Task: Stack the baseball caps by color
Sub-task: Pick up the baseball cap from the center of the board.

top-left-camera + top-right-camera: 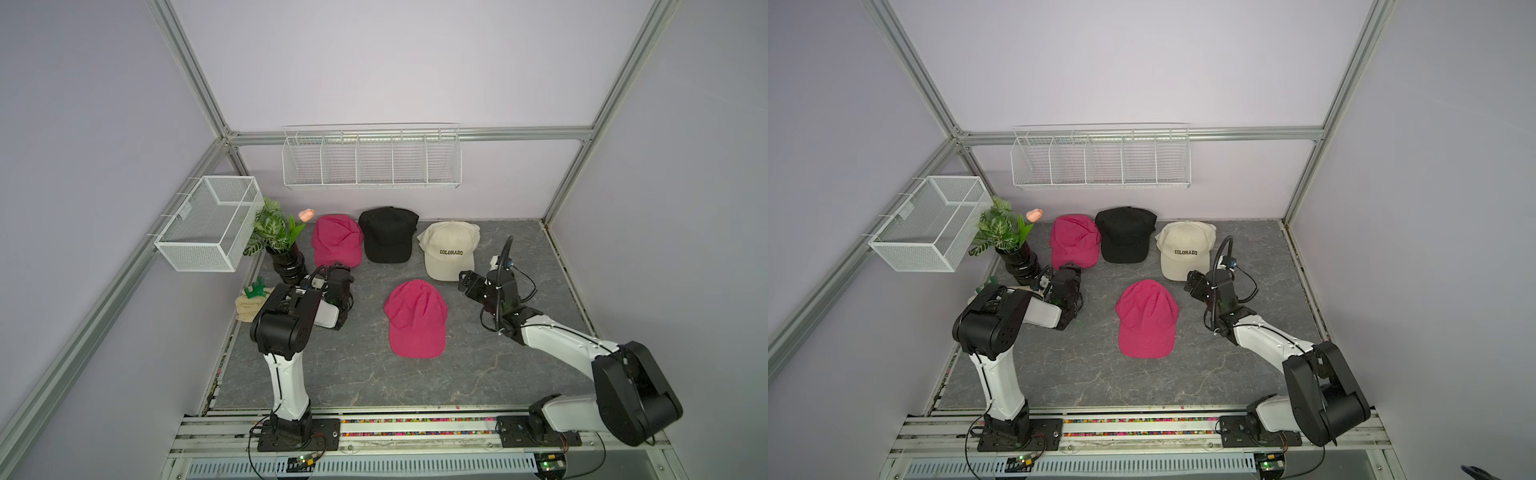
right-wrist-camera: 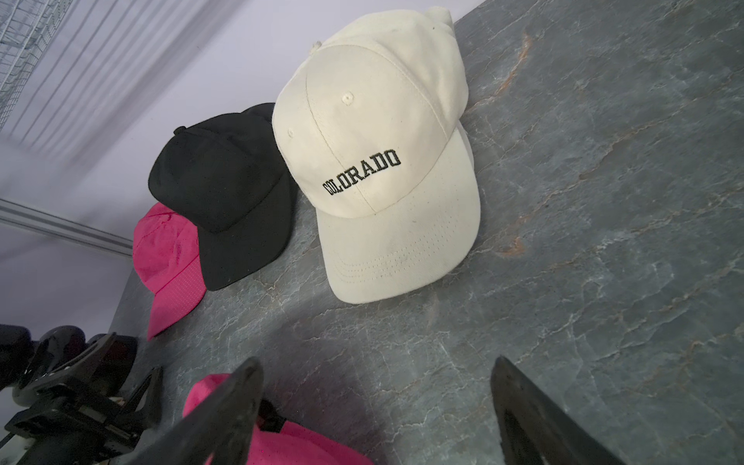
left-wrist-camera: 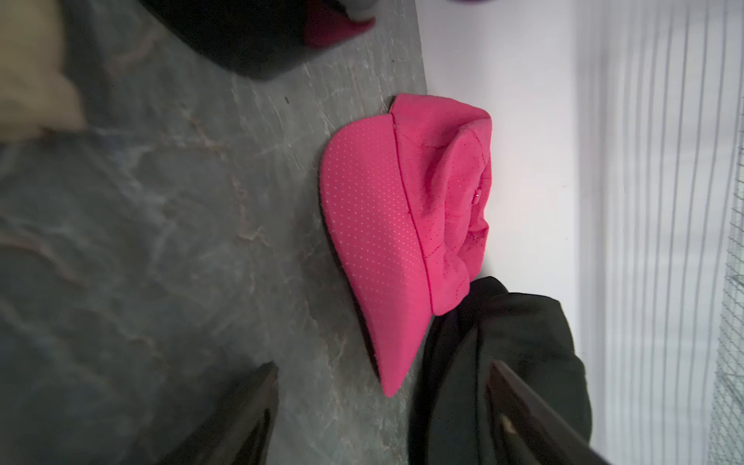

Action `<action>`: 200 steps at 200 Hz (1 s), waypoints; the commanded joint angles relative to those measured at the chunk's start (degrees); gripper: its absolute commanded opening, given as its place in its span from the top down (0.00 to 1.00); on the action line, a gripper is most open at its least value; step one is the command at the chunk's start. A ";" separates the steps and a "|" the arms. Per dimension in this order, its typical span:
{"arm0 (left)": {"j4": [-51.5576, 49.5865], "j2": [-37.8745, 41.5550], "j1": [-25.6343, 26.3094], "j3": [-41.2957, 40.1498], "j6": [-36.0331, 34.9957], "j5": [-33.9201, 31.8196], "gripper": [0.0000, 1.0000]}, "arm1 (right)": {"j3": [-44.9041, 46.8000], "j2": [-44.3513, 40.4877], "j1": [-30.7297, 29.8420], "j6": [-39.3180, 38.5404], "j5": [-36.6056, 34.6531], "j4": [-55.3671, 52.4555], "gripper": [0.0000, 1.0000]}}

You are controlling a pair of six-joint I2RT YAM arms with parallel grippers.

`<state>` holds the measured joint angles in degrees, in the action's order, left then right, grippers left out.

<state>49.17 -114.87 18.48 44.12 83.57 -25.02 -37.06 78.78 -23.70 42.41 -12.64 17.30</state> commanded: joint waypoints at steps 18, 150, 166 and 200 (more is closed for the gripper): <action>1.64 -7.30 -0.81 4.71 2.66 0.23 0.21 | -1.18 -0.94 0.53 -0.81 -0.18 -1.03 0.11; 2.81 -4.71 -4.23 11.65 -15.93 3.78 1.00 | -0.65 -1.73 0.85 1.68 -2.41 -1.13 0.11; -0.29 -1.45 -3.95 12.46 -23.84 2.95 1.00 | -0.57 -1.65 0.84 2.17 -2.30 -0.89 0.11; -8.29 5.44 -2.54 13.01 -34.16 1.06 1.00 | 0.68 -1.61 0.81 2.10 -1.96 2.17 0.11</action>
<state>47.53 -114.30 14.90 56.21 60.53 -21.93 -37.30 77.47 -23.27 43.55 -14.15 15.84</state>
